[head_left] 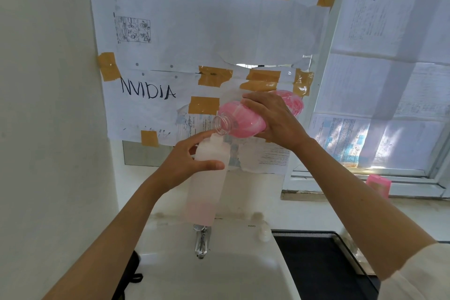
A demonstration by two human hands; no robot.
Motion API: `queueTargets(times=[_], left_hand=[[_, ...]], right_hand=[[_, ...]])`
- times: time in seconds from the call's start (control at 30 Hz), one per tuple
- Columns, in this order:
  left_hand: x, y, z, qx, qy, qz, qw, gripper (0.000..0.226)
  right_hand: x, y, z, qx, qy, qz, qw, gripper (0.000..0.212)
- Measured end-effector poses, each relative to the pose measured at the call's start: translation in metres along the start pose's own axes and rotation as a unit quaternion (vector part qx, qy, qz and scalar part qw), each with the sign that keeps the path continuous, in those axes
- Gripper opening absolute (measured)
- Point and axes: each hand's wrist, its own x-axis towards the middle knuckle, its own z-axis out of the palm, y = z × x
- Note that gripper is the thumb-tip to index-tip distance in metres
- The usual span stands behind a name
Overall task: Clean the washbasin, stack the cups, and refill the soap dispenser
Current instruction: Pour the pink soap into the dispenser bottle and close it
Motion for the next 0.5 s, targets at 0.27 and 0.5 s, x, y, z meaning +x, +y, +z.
queueTargets(times=[0.27,0.5], left_hand=[[-0.0002,-0.0029,0.0000,-0.001,0.003,0.004,1.000,0.061],[0.0003,-0.0031,0.0001,0.000,0.007,0.009,1.000,0.061]], right_hand=[[0.0013,-0.0024,-0.0005,0.005,-0.003,-0.001,1.000,0.065],[0.0013,-0.0043,-0.0012,0.003,0.004,-0.004,1.000,0.071]])
